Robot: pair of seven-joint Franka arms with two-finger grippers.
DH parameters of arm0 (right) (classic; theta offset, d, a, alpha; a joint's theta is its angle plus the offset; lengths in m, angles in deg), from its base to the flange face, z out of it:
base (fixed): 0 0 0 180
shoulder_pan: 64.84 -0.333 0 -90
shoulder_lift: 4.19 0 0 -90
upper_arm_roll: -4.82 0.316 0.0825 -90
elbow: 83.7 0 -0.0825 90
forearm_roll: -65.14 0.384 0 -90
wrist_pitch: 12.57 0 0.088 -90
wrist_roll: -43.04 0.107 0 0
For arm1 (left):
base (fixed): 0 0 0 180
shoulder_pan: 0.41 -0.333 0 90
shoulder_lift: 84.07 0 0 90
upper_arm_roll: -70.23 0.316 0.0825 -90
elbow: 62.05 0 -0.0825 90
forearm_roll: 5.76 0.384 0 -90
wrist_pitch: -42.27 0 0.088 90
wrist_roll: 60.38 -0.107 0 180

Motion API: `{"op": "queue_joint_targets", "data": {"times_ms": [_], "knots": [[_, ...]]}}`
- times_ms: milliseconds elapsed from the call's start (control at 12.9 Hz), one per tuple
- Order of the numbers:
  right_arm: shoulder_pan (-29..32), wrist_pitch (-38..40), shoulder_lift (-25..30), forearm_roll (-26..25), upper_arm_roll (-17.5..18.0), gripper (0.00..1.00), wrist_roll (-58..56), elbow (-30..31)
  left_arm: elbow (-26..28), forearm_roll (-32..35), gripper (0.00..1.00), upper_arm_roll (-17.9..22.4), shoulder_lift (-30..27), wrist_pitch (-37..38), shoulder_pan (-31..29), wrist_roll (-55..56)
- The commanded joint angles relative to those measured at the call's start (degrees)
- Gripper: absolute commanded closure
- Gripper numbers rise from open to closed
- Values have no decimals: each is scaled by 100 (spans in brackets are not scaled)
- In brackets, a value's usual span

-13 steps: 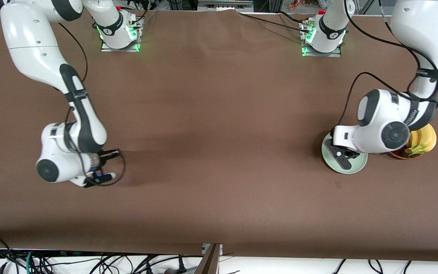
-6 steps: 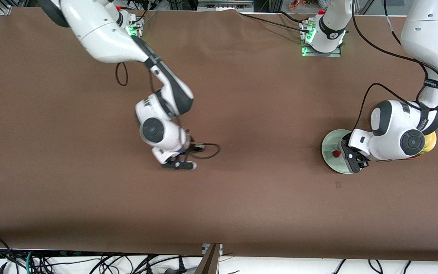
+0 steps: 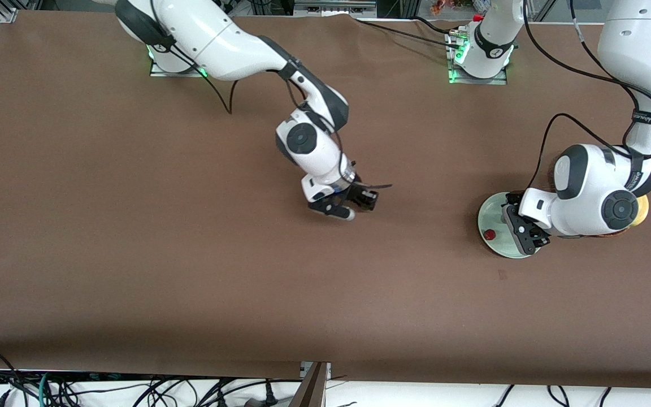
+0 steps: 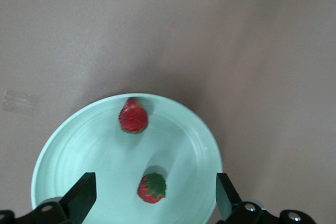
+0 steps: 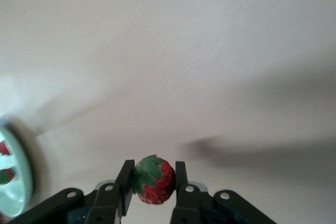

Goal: Collect all strawberries into plate

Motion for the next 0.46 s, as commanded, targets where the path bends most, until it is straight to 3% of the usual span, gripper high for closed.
{"op": "queue_joint_targets", "data": {"times_ms": [0, 77, 154, 386], "knots": [[-244, -447, -609, 97, -57, 90, 64, -630, 28, -144, 0, -326, -185, 202, 35, 894], [-288, -509, -680, 97, -83, 59, 64, -675, 54, -144, 0, -520, -177, 185, 44, 1543], [-297, -501, -672, 53, -92, 1, 56, -675, 54, -126, 0, -661, -133, 158, 105, 2150], [-210, 31, -497, 44, -179, 0, -41, -693, 159, -100, 0, -680, 52, -105, 421, 3130]]}}
